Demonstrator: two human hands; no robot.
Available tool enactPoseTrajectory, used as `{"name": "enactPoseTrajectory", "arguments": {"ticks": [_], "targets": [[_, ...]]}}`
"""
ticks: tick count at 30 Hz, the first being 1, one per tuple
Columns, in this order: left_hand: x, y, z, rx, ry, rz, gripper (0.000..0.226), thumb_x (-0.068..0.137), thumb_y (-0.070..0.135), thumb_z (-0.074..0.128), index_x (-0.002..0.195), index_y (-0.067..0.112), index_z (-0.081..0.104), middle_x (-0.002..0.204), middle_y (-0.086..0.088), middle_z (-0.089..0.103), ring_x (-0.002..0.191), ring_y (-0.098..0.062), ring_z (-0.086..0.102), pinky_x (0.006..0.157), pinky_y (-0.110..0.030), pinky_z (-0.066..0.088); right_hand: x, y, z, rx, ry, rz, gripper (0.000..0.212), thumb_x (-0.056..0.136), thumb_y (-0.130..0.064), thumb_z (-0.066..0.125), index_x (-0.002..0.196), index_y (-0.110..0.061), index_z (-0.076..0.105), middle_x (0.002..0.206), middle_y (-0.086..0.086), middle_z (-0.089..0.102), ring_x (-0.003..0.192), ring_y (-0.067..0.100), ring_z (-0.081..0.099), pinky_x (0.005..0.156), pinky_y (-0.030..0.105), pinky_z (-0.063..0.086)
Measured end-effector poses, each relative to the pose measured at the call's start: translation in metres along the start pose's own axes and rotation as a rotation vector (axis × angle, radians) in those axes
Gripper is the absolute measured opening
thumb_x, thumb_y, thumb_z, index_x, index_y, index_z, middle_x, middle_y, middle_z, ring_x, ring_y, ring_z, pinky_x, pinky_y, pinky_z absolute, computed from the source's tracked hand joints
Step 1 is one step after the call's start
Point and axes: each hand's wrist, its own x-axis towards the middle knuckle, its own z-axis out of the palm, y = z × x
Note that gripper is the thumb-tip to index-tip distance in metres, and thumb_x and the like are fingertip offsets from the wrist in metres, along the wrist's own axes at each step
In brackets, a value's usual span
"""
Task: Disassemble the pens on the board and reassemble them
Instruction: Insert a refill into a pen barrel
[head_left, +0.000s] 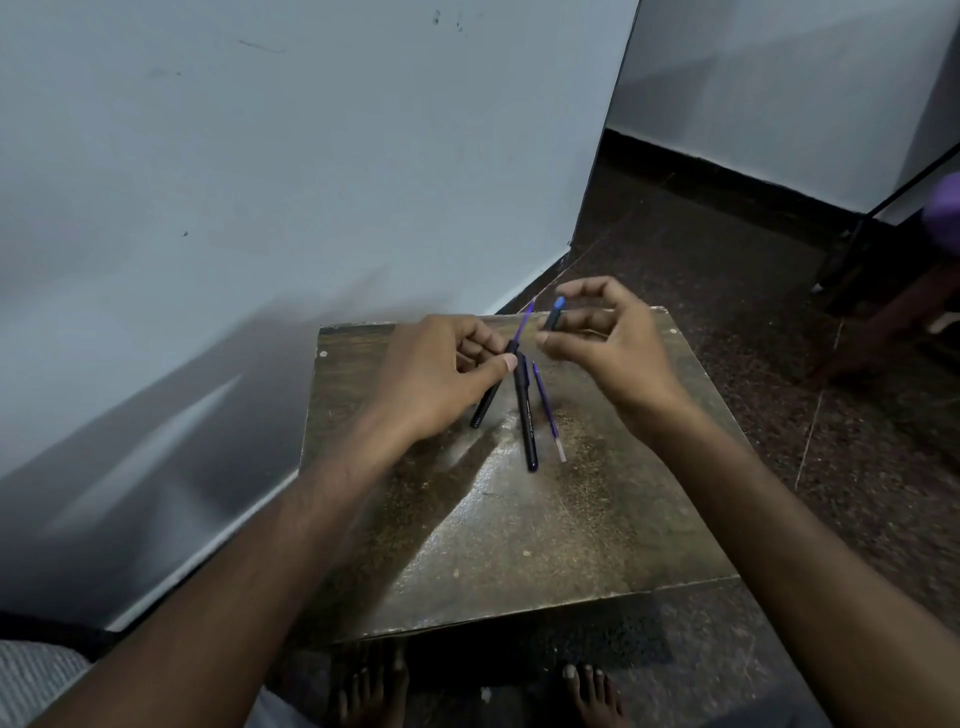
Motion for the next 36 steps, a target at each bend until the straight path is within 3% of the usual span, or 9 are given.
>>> {"name": "enactPoseTrajectory", "arguments": {"ticks": [4, 9, 15, 26, 29, 32, 36], "targets": [[-0.003, 0.003, 0.007, 0.092, -0.060, 0.053, 0.011, 0.092, 0.041, 0.084, 0.098, 0.033, 0.081, 0.082, 0.020, 0.075, 0.072, 0.010, 0.069, 0.063, -0.002, 0.048, 0.000, -0.006, -0.003, 0.314, 0.127, -0.003, 0.050, 0.086, 0.012, 0.081, 0.123, -0.013, 0.060, 0.114, 0.028, 0.079, 0.100, 0.027, 0.077, 0.090, 0.036, 0.064], [-0.005, 0.005, 0.011, 0.110, -0.114, 0.061, 0.017, 0.093, 0.042, 0.083, 0.105, 0.030, 0.081, 0.087, 0.017, 0.077, 0.078, 0.005, 0.072, 0.066, -0.005, 0.051, -0.002, -0.008, -0.006, 0.301, 0.082, -0.010, 0.052, 0.086, 0.010, 0.083, 0.127, -0.013, 0.061, 0.107, 0.019, 0.082, 0.102, 0.027, 0.078, 0.092, 0.036, 0.064], [-0.003, 0.002, 0.010, 0.102, -0.103, 0.053, 0.017, 0.093, 0.042, 0.083, 0.106, 0.031, 0.081, 0.087, 0.018, 0.076, 0.076, 0.008, 0.070, 0.065, 0.000, 0.048, -0.002, -0.007, -0.007, 0.302, 0.070, 0.009, 0.050, 0.087, 0.011, 0.081, 0.126, -0.012, 0.062, 0.103, 0.015, 0.083, 0.102, 0.029, 0.078, 0.100, 0.048, 0.062], [-0.002, 0.002, 0.012, 0.087, -0.099, 0.063, 0.013, 0.094, 0.042, 0.083, 0.103, 0.033, 0.081, 0.085, 0.019, 0.075, 0.081, 0.019, 0.065, 0.065, 0.003, 0.045, -0.003, -0.004, -0.009, 0.245, 0.035, -0.009, 0.049, 0.086, 0.009, 0.083, 0.126, -0.012, 0.063, 0.105, 0.017, 0.083, 0.101, 0.025, 0.080, 0.094, 0.040, 0.065], [-0.002, 0.002, 0.012, 0.068, -0.055, 0.058, 0.008, 0.094, 0.039, 0.083, 0.100, 0.034, 0.082, 0.082, 0.020, 0.074, 0.081, 0.017, 0.066, 0.064, 0.002, 0.045, -0.005, -0.003, -0.006, 0.194, -0.024, -0.027, 0.035, 0.092, 0.002, 0.081, 0.124, -0.003, 0.068, 0.113, 0.030, 0.079, 0.101, 0.027, 0.079, 0.089, 0.036, 0.066], [-0.002, 0.001, 0.011, 0.064, -0.020, 0.038, 0.005, 0.093, 0.037, 0.084, 0.097, 0.035, 0.082, 0.081, 0.020, 0.075, 0.086, 0.013, 0.067, 0.063, 0.002, 0.045, -0.005, -0.001, -0.002, 0.158, -0.081, -0.027, 0.018, 0.101, -0.008, 0.074, 0.119, -0.004, 0.074, 0.118, 0.030, 0.077, 0.098, 0.023, 0.079, 0.085, 0.032, 0.065], [-0.002, 0.001, 0.010, 0.039, -0.014, 0.018, 0.006, 0.093, 0.036, 0.084, 0.093, 0.038, 0.079, 0.080, 0.020, 0.075, 0.077, 0.018, 0.066, 0.060, 0.002, 0.044, -0.004, -0.001, -0.001, 0.165, -0.096, -0.017, 0.019, 0.105, -0.010, 0.069, 0.122, -0.006, 0.075, 0.120, 0.030, 0.076, 0.093, 0.019, 0.076, 0.082, 0.029, 0.064]]}}
